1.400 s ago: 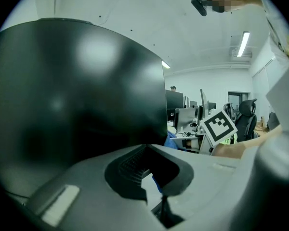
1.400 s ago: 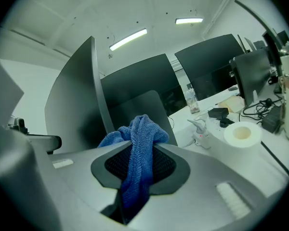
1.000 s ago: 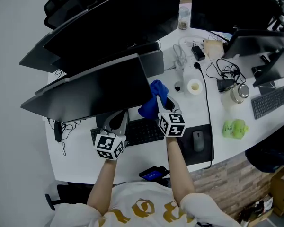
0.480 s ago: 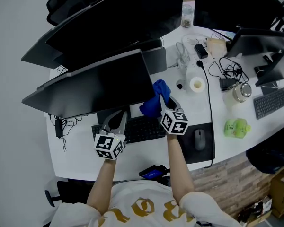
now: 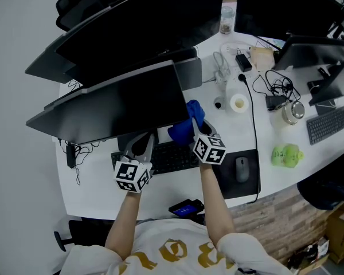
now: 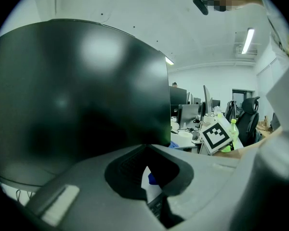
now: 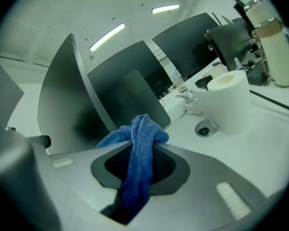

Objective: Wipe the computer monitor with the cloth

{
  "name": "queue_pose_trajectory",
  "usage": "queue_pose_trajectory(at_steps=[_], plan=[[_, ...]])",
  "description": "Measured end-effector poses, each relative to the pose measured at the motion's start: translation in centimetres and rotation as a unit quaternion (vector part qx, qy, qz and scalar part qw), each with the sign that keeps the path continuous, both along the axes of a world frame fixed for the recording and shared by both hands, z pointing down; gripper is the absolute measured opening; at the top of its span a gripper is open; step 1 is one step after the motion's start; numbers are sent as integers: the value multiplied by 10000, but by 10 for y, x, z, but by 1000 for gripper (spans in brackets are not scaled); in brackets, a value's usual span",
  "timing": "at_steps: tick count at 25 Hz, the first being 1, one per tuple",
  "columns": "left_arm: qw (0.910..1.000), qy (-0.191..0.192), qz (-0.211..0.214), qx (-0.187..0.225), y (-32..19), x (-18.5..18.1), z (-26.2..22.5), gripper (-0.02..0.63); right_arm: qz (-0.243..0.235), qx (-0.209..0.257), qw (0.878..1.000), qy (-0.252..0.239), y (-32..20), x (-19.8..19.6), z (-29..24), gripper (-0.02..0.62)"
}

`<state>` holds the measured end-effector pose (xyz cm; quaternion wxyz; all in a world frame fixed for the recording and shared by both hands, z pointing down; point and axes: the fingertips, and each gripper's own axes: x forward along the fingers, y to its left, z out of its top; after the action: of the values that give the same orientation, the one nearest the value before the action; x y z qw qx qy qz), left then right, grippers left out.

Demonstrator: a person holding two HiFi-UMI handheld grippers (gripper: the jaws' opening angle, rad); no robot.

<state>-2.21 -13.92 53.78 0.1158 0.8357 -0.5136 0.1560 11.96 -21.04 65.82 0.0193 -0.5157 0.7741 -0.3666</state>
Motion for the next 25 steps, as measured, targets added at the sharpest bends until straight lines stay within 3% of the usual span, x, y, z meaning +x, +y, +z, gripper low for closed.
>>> queue_pose_trajectory(at_steps=[7, 15, 25], plan=[[10000, 28, -62, -24, 0, -12, 1, 2, 241, -43, 9991, -338, 2, -1, 3, 106], [9999, 50, -85, -88, 4, -19, 7, 2, 274, -103, 9990, -352, 4, -2, 5, 106], [9998, 93, -172, -46, 6, -26, 6, 2, -307, -85, 9994, -147, 14, -34, 5, 106]])
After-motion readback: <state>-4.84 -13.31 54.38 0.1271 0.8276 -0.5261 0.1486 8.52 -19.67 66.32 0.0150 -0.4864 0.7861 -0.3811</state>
